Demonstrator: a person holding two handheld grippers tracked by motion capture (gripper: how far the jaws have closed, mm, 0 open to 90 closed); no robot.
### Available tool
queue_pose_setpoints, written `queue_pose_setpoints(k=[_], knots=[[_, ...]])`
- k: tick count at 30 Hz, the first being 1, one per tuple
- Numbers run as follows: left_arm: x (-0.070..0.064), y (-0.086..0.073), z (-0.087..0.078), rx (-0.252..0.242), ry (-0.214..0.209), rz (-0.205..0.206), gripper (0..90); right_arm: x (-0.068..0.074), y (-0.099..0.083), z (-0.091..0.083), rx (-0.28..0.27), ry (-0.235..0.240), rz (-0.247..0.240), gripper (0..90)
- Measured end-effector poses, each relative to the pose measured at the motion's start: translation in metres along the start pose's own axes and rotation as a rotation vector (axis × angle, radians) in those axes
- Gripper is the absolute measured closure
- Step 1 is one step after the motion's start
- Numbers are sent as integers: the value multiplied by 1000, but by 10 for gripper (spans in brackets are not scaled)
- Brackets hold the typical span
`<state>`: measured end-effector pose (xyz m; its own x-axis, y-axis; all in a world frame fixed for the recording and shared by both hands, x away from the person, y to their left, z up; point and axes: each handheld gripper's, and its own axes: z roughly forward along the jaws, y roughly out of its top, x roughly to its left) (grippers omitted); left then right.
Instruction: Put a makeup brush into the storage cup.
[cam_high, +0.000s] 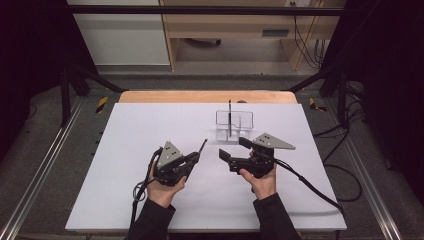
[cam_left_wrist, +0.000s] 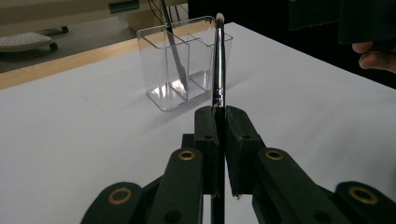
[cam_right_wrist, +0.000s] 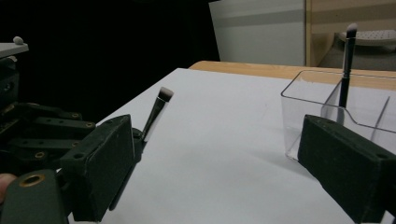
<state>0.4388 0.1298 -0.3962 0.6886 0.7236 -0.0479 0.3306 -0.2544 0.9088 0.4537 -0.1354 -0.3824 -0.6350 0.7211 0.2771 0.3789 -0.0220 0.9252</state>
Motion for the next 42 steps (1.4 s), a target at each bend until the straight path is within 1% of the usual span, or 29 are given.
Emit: queue_pose_setpoints(k=[6,10,15,18,28,38,39,40,42], knots=[[-3,0,3,-8,6,1,833,4,-1,8,4,10,7,126],[-6,-1,6,-16,5,-4,833,6,-2,13,-6,19,30,152],[-9,-1,10,-17,0,-9,833,6,-3,16,-7,18,43,173],[-12,-1,11,-26,-1,-14,833,7,-5,18,-6,16,46,186],[-18,0,14,-38,-1,-11,833,8,-8,22,-16,18,72,226],[-23,1,16,-47,-2,-11,833,8,-9,23,-19,21,96,308],[-23,2,16,-49,-3,-11,833,8,-9,24,-20,20,100,333],[-24,2,16,-49,-3,-10,833,8,-9,24,-20,20,100,333],[-25,2,16,-51,0,-7,833,8,-9,24,-17,19,106,361]])
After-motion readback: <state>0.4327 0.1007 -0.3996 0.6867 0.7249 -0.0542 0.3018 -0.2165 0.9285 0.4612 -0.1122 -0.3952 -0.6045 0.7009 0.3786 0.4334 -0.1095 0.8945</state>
